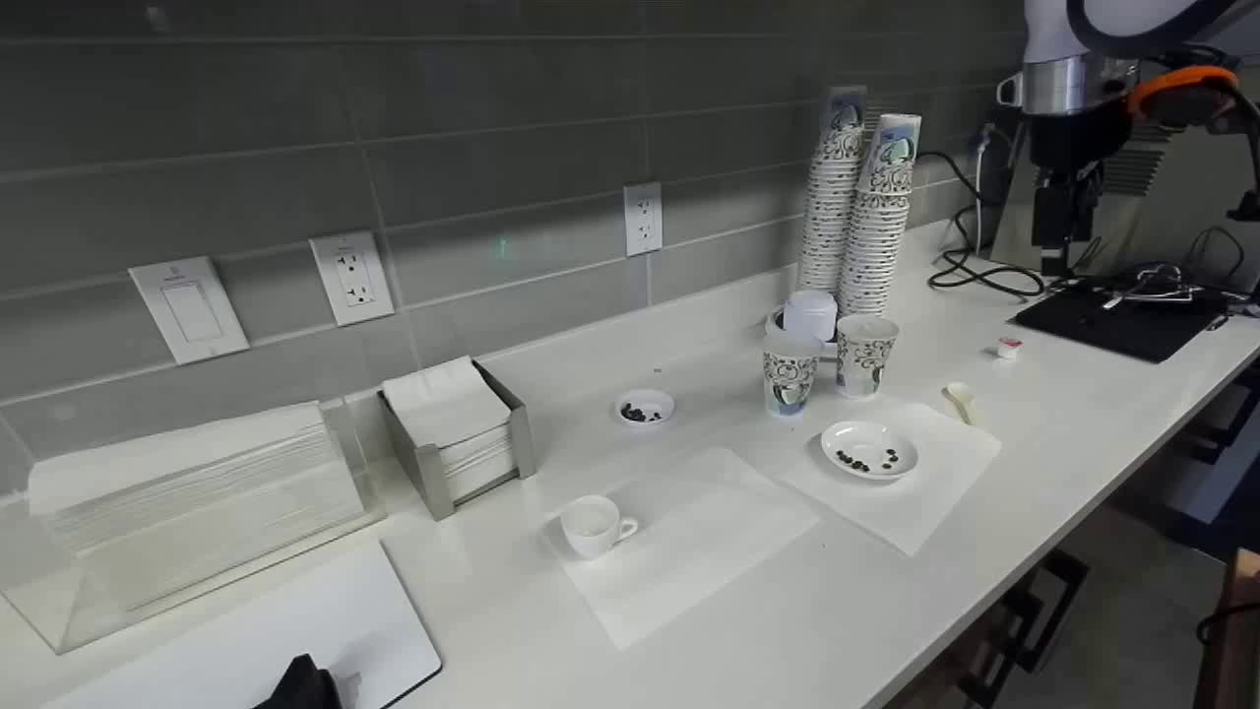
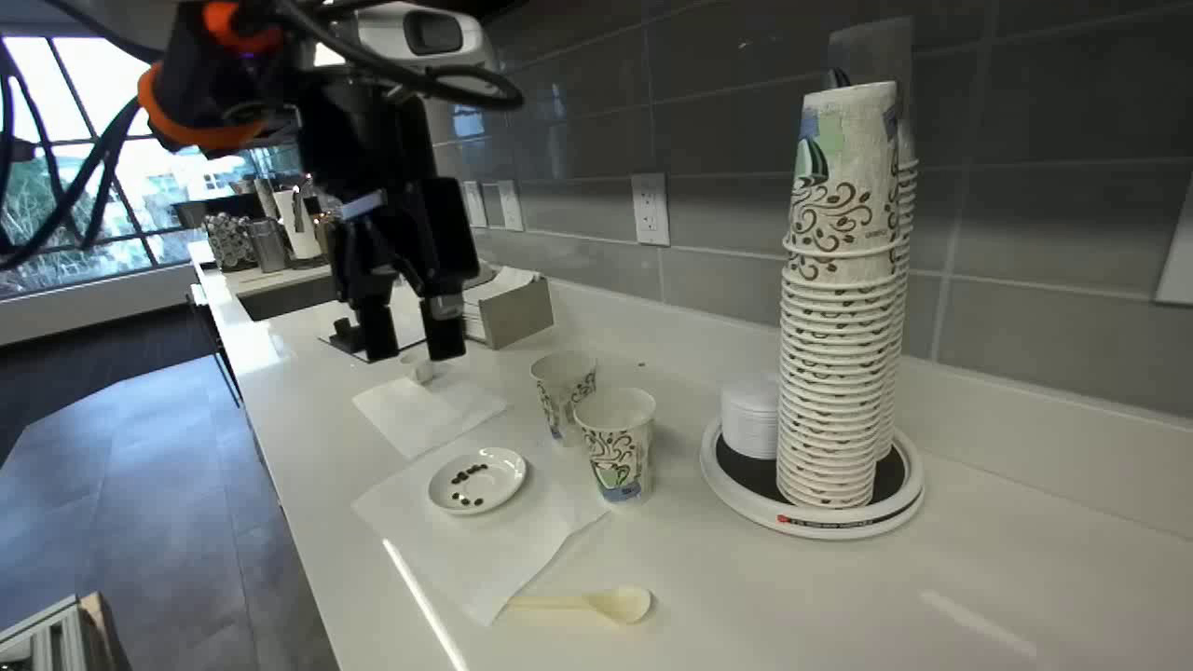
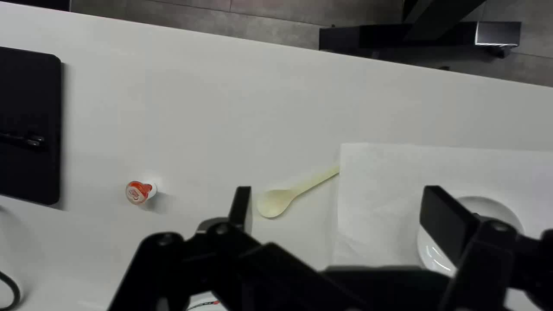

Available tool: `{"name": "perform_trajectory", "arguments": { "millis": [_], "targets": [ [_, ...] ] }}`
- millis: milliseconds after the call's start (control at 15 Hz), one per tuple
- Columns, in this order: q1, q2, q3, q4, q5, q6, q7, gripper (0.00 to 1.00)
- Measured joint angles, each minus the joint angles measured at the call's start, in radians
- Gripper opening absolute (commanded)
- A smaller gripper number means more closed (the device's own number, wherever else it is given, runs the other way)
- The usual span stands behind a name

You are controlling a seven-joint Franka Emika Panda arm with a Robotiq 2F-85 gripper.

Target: Pick up the container on the right and then put it in the small mug on the left

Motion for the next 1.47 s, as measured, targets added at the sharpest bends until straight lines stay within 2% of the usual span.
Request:
{"name": "perform_trajectory", "arguments": {
  "millis": [733, 800, 933, 1200, 1333, 1467],
  "targets": [
    [0.001, 0.001, -0.001, 0.0, 0.002, 0.009, 0.006, 1.0],
    [0.004, 0.005, -0.002, 0.0, 0.006, 0.041, 0.016, 1.0],
    [0.013, 0.037, -0.005, 0.0, 0.018, 0.177, 0.049, 1.0],
    [0.014, 0.182, -0.007, 0.02, 0.035, 0.458, 0.136, 1.0],
    [-0.008, 0.264, -0.013, 0.057, 0.021, 0.52, 0.176, 1.0],
    [-0.043, 0.326, -0.024, 0.105, -0.04, 0.535, 0.248, 1.0]
  ]
}}
